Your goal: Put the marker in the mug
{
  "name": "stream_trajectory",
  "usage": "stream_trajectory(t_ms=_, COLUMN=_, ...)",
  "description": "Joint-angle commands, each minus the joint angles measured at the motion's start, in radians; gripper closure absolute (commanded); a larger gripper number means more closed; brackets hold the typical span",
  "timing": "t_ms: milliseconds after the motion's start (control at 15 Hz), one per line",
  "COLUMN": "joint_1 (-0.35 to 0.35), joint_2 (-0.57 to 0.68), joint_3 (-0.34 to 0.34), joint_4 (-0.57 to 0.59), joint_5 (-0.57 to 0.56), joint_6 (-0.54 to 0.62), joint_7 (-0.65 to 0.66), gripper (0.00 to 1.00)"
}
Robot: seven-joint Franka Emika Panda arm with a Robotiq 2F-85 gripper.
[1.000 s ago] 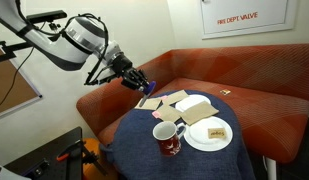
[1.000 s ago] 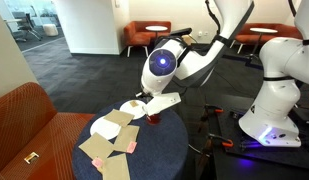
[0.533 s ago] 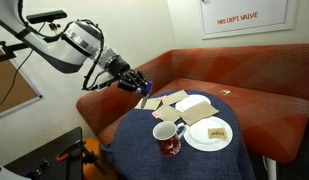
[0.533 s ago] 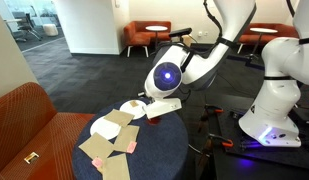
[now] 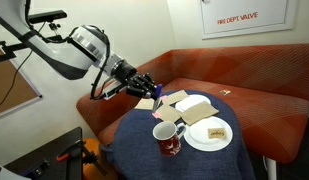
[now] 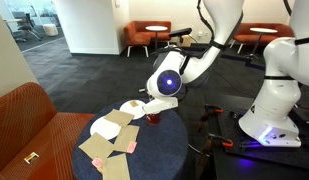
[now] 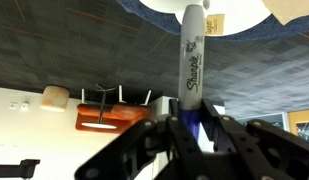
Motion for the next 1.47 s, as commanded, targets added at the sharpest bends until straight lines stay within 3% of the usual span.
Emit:
stream_trajectory(t_ms=0, joint_1=-0.044, joint_2=0.048, joint_3=0.024, joint_4=0.028, joint_5=-0.082, joint_6=-0.047, joint_7=0.087, gripper=0.94)
stream_trajectory(t_ms=800, joint_1=-0.099, joint_2=0.215, joint_3=0.039, joint_4=0.11, joint_5=-0.224, joint_6=-0.067, joint_7=0.199, gripper=0.94)
stream_trajectory(t_ms=1400, joint_1=-0.114, joint_2=0.262, joint_3=0.073, joint_4=0.162, joint_5=-0.19, joint_6=-0.058, joint_7=0.176, gripper=0.94)
